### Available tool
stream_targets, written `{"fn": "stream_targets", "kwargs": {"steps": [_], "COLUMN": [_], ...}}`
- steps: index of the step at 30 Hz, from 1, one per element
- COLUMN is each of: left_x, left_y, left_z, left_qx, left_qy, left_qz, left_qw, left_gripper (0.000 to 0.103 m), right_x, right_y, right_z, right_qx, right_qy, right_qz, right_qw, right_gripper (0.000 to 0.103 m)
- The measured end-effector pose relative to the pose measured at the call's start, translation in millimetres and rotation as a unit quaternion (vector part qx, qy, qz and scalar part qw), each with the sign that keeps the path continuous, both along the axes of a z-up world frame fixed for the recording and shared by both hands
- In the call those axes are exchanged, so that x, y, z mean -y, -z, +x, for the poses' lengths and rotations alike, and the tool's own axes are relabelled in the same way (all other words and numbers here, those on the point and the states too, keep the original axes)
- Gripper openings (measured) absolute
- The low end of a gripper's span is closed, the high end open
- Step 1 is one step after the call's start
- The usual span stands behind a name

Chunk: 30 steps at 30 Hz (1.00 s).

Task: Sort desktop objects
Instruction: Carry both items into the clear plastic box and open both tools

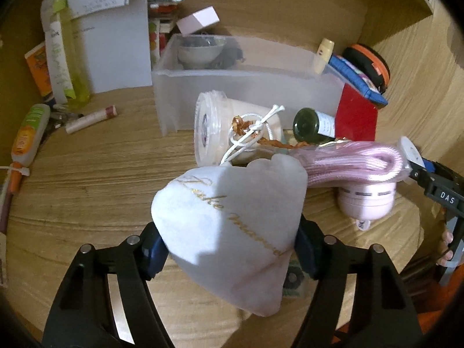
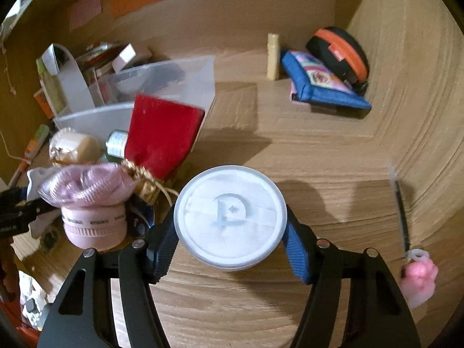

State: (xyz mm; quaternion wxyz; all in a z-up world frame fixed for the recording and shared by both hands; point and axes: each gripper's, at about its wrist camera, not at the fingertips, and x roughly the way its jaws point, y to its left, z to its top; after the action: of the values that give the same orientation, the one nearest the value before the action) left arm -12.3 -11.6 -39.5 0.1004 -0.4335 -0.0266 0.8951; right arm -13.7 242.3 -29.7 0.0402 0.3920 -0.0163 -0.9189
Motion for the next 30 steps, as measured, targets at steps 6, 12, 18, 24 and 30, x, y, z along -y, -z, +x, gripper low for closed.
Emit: {"fn": "stream_targets", "kwargs": {"steps": [6,12,18,24,30], "left_x": [8.3,19.0,22.9,21.8,21.3], "left_y": [-30.5,-55.1,-76.9,-90.0,-88.1], "left_z": [13.0,6.1,-13.8,-46.7,-88.2], "left_qx": [-0.027,-0.046,-0.055,-0.053,-0.028], "left_qy": [-0.005,-0.016,-0.009,-0.003,0.003], "left_qz": [0.022,0.034,0.032,0.025,0.034], "left_qw": [0.9994,0.9982,0.9979,0.9983,0.9990], "left_gripper": [0.072,0.072,0.072,0.072,0.072], "right_x": [0.1,7.0,23.2,43.7,60.1], "right_y": [-23.7,-44.3,-61.7,-73.4,-80.2], "right_z": [1.0,-5.9,-20.9,-43.0,-66.9], "right_qx": [-0.049,-0.083,-0.107,-0.118,-0.115], "right_qy": [0.002,-0.013,-0.046,-0.068,-0.082], "right_qz": [0.008,0.008,0.002,0.002,0.007], "right_qw": [0.999,0.996,0.993,0.991,0.990], "right_gripper": [0.062,0.062,0.062,0.062,0.062]}}
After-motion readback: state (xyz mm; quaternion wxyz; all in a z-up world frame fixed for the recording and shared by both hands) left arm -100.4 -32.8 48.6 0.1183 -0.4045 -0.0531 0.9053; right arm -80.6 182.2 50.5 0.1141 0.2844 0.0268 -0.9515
